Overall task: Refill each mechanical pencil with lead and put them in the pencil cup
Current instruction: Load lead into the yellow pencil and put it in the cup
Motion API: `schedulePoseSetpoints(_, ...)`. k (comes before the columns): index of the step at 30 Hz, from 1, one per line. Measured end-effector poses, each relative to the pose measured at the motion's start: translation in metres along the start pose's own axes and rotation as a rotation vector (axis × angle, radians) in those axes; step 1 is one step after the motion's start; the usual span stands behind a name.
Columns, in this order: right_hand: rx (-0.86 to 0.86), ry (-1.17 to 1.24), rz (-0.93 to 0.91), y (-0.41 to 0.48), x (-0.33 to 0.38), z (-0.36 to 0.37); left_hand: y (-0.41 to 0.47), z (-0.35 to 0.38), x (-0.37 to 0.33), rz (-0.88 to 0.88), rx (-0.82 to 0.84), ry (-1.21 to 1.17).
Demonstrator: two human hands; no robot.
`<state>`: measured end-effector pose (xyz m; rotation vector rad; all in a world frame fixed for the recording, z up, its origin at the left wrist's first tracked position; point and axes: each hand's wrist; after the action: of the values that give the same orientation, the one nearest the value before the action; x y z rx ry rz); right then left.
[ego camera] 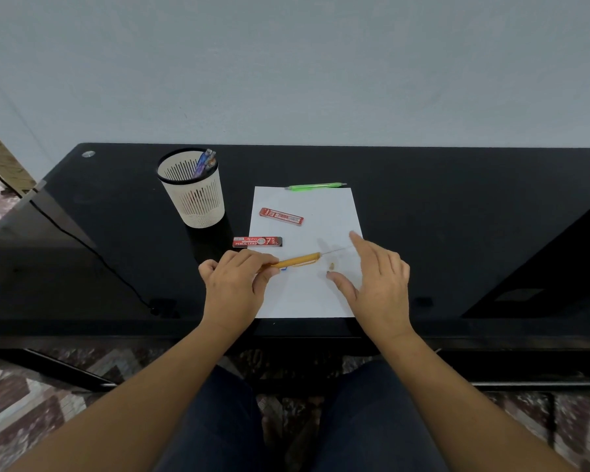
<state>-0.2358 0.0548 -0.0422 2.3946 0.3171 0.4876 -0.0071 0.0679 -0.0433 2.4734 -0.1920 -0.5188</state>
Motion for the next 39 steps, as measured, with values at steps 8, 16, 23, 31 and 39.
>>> schedulePoseSetpoints(8,0.075,0.02,0.123,0.001,0.002,0.0,0.0,0.0,-0.005,-0.087,-0.01,-0.044)
schedulePoseSetpoints(16,0.052,-0.014,0.02,0.0,0.0,0.001,-0.002,0.003,-0.004,-0.161,-0.009,-0.084)
schedulePoseSetpoints(23,0.047,-0.027,-0.03,0.0,-0.002,0.005,-0.001,0.002,-0.003,-0.014,-0.131,0.057)
schedulePoseSetpoints(31,0.116,-0.135,-0.1,0.007,0.002,0.003,-0.001,0.0,-0.006,-0.026,-0.127,0.09)
schedulePoseSetpoints(39,0.199,-0.247,0.019,0.014,0.015,0.008,-0.001,0.001,-0.004,-0.042,-0.095,0.099)
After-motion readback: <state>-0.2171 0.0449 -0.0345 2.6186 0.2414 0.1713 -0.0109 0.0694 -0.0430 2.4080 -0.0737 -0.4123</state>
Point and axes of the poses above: each hand's wrist, its own y-axis towards the middle knuckle, its own z-axis out of the palm, x = y × z, and after that the axes turned 1 degree about -y, right-handed
